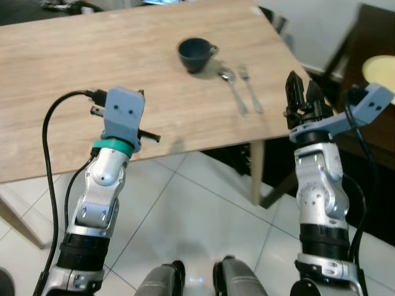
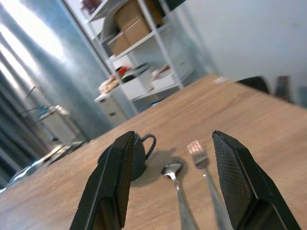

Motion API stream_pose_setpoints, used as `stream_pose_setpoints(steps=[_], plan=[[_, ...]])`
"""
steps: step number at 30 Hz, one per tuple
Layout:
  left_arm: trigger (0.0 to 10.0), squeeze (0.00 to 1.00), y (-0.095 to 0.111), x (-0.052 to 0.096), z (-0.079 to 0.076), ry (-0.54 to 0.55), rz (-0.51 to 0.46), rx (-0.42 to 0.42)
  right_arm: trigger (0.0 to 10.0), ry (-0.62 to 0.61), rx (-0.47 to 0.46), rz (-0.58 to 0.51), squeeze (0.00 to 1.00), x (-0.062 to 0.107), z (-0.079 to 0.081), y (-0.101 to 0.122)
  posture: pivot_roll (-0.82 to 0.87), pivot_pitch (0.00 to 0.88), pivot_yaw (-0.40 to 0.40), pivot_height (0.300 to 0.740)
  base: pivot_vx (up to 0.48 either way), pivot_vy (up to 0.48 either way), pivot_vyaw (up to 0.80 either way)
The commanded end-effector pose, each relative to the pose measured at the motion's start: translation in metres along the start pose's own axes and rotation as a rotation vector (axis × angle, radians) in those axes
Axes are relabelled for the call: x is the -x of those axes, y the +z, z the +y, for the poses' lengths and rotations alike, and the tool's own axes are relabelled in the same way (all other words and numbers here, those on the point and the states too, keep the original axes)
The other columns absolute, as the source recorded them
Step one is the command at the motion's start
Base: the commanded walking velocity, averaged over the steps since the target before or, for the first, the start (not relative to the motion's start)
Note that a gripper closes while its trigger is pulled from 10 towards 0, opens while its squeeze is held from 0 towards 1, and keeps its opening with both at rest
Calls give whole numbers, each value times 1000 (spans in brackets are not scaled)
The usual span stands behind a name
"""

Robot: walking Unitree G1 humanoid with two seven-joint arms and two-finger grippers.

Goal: Setting the table

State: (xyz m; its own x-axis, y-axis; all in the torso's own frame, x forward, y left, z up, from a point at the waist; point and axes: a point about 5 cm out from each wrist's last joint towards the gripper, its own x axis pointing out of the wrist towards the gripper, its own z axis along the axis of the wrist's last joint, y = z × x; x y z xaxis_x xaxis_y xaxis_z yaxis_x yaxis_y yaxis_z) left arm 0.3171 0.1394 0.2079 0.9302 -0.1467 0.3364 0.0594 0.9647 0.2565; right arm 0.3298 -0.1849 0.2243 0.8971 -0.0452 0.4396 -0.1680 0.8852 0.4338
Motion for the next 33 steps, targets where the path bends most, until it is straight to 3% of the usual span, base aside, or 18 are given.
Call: stream_pose_setpoints(steps=[1, 11, 19, 22, 23, 24, 33], plan=[[10000, 0, -1, 0, -2, -10, 5, -7, 10000, -17, -1, -4, 0, 2, -5, 0, -50, 121, 94, 740, 307, 0, 0], [10000, 0, 1, -6, -1, -9, -4, -10, 10000, -26, 20, -14, 0, -1, -6, 2, -48, 120, 94, 740, 303, 0, 0], [10000, 0, 8, -20, -5, -40, -39, -13, 10000, 2, 55, -6, 0, -1, -2, 1, -51, 122, 93, 740, 342, 0, 0], [10000, 0, 23, -20, -24, -232, -127, 45, 10000, 58, 187, 50, 0, 1, 2, -8, -51, 122, 91, 740, 384, 0, 0], [10000, 0, 23, -20, -24, -232, -127, 45, 10000, 58, 187, 50, 0, 1, 2, -8, -51, 122, 91, 740, 386, 0, 0], [10000, 0, 28, -21, -29, -278, -153, 48, 10000, 77, 266, 79, 0, 3, 1, -13, -51, 122, 91, 740, 382, 0, 0], [10000, 0, 37, -32, -44, -360, -182, 67, 10000, 93, 399, 129, 0, 2, -7, -16, -51, 123, 89, 740, 365, 0, 0]])
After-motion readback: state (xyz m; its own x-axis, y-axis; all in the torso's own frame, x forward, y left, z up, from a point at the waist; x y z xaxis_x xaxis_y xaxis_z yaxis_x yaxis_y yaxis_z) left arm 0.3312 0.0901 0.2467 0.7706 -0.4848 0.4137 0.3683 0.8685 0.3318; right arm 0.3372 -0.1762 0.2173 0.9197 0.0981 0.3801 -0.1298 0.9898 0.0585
